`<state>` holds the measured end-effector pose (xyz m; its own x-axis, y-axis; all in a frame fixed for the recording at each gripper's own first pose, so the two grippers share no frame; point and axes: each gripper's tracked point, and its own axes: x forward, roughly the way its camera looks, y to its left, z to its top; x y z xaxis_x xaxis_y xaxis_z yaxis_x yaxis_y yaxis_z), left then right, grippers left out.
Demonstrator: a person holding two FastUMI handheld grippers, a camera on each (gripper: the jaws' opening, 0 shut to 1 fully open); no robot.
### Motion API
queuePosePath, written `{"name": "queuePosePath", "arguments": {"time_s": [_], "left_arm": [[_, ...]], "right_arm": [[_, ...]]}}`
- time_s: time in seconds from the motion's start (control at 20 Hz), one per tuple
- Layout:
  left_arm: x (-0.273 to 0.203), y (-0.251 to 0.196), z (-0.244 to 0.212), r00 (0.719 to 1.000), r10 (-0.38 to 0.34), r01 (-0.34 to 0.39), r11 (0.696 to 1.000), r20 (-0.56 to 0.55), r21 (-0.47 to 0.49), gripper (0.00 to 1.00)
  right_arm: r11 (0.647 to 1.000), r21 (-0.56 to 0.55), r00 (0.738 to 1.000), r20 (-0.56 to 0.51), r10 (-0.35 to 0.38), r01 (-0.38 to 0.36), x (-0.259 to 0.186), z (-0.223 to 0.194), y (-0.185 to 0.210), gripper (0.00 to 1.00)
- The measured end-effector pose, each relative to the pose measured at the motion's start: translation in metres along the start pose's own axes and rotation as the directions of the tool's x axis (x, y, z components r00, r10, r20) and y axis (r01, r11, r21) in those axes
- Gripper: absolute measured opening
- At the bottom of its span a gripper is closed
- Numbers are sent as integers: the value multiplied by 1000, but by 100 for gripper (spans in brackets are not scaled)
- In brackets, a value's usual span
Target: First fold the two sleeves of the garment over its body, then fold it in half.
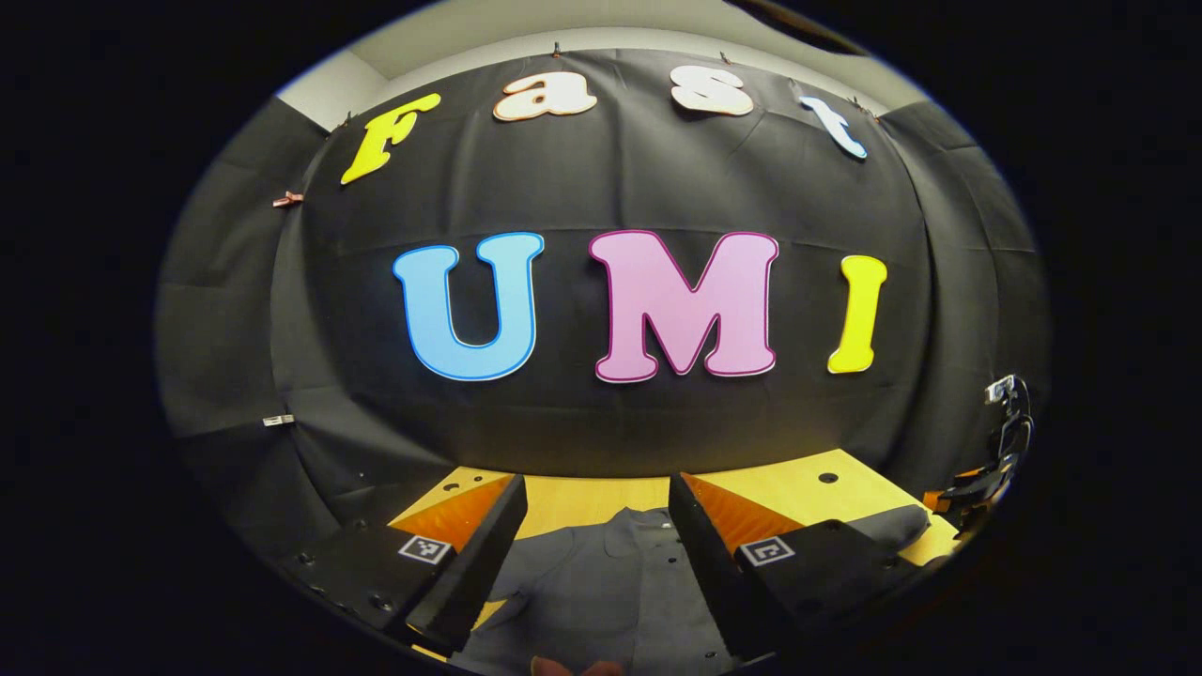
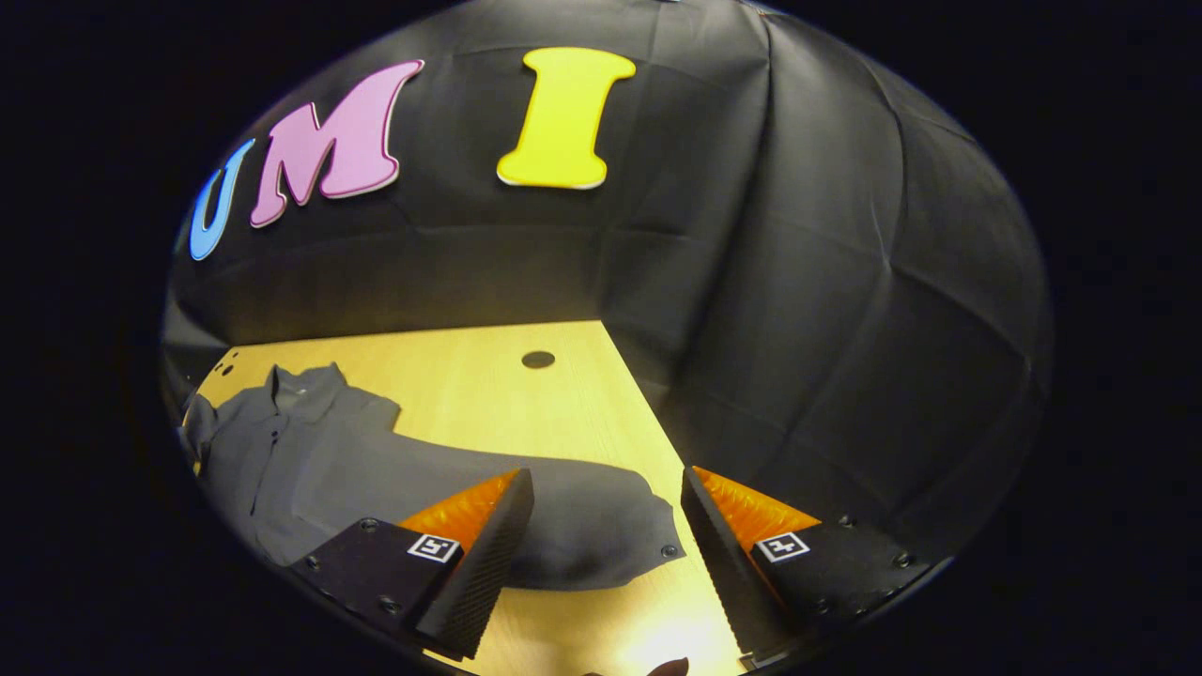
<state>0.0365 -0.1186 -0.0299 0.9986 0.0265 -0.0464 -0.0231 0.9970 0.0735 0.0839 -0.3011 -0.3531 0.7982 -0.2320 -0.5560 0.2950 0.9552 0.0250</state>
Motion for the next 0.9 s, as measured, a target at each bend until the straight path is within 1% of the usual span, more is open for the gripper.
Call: {"name": "queuePosePath", "arguments": {"time_s": [0.2,0.45,0.55,0.65,0.7,0.75,0.8,0.85,0.9], "left_arm": [[4,3,-11,998,41,-41,999,-38,5,96],[6,-3,-23,996,48,-47,999,-75,15,95],[4,-5,-26,995,54,-53,998,-86,14,96],[2,-4,-28,993,66,-64,998,-93,25,98],[0,-2,-30,993,74,-71,997,-95,35,97],[-3,-1,-29,992,79,-75,996,-96,43,97],[-6,1,-30,992,85,-80,995,-97,52,97],[-10,2,-29,991,92,-87,995,-96,58,98],[-14,5,-30,990,100,-95,994,-97,61,97]], "right_arm": [[1000,21,997,-79,3,-1,29,-36,-6,98],[999,53,988,-155,7,1,57,-71,-14,98],[998,69,986,-165,20,-9,63,-77,-13,98],[998,63,984,-176,32,-21,69,-86,-10,98],[998,58,981,-191,43,-32,72,-93,-8,99],[997,66,986,-162,47,-37,72,-89,-7,99],[997,66,983,-173,59,-48,74,-92,-7,99],[996,60,985,-155,74,-66,70,-87,-3,95],[995,52,982,-165,97,-89,69,-92,1,83]]}}
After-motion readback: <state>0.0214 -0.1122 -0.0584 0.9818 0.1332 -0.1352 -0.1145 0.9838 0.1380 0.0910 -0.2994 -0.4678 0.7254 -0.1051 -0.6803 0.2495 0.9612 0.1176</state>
